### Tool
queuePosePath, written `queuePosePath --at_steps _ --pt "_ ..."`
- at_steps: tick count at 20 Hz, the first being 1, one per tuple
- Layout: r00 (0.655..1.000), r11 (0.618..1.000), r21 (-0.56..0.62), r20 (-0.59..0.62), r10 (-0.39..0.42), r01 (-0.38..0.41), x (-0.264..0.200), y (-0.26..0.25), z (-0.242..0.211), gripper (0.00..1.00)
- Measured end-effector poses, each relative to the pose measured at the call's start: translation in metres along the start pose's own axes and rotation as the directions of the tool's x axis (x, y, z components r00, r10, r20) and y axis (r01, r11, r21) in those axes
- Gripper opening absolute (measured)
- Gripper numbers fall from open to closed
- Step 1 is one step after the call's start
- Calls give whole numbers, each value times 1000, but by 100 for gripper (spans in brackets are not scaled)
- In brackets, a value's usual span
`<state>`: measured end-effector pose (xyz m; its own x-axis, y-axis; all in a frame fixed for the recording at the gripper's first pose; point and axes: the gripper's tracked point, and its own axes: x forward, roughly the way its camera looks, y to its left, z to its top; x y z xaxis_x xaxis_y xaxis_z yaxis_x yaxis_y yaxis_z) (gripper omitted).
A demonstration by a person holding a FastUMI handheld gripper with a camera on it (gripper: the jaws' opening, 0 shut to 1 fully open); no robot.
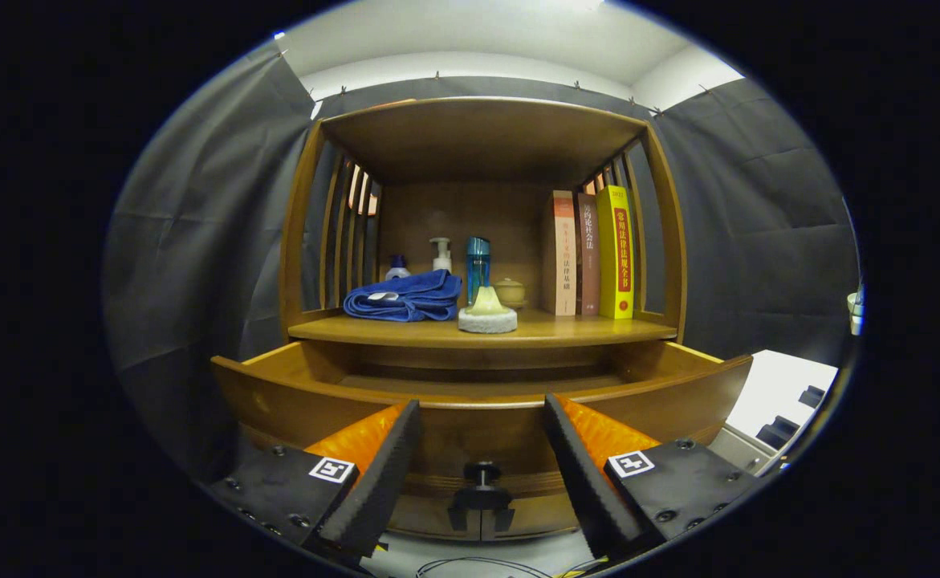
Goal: Pull open the drawer, take out the items inside it, and place them on the countertop above the cabinet.
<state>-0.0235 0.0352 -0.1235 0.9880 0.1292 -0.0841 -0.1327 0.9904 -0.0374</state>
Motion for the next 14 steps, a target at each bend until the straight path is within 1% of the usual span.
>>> queuePosePath --at_steps 3,7,12,14 --pt "999 1000 -11 -41 -14 13 3 -2 -25 99" --pt "999 1000 -16 -29 -12 11 8 3 -21 99" --pt "998 1000 19 -64 -17 18 28 4 -33 99" --pt "997 1000 11 -71 -16 17 37 4 -35 99"
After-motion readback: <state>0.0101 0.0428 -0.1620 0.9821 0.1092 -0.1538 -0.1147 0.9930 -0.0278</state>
